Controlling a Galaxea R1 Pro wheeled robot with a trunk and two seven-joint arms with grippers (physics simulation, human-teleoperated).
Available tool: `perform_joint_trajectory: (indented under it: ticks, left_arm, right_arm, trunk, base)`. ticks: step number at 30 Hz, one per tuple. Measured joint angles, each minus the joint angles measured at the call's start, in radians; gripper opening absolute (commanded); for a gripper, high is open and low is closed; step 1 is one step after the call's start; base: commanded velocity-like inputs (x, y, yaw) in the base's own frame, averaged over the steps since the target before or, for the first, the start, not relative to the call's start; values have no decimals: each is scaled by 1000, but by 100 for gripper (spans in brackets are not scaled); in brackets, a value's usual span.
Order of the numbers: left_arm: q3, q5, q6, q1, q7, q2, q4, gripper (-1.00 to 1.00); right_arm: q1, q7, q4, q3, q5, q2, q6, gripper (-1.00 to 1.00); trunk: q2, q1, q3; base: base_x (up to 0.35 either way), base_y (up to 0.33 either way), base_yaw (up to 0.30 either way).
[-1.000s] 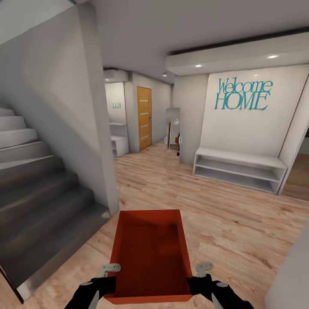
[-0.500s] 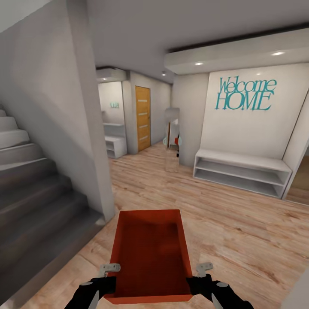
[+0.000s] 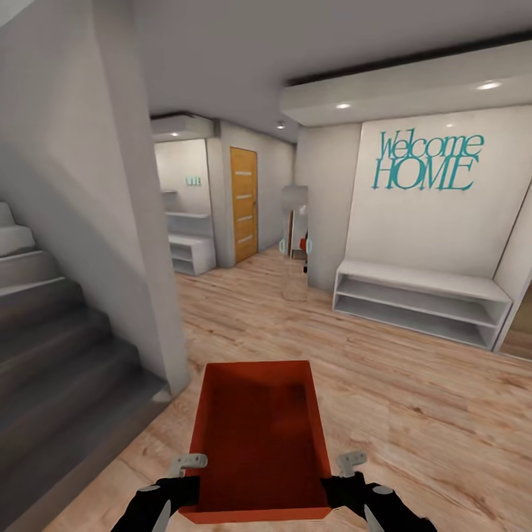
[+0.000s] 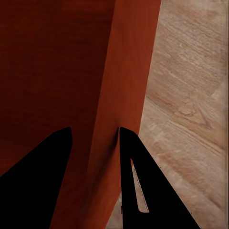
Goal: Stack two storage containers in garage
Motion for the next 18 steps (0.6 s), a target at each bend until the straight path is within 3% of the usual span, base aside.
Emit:
perform_joint_trajectory:
  ticks: [18]
  left_arm:
    - [0,0,0,0,0,0,0,-100]
  right_arm:
    - [0,0,0,1,-2,0,1,-100]
  trunk:
    - [0,0,0]
  base:
    - [325,-75,0]
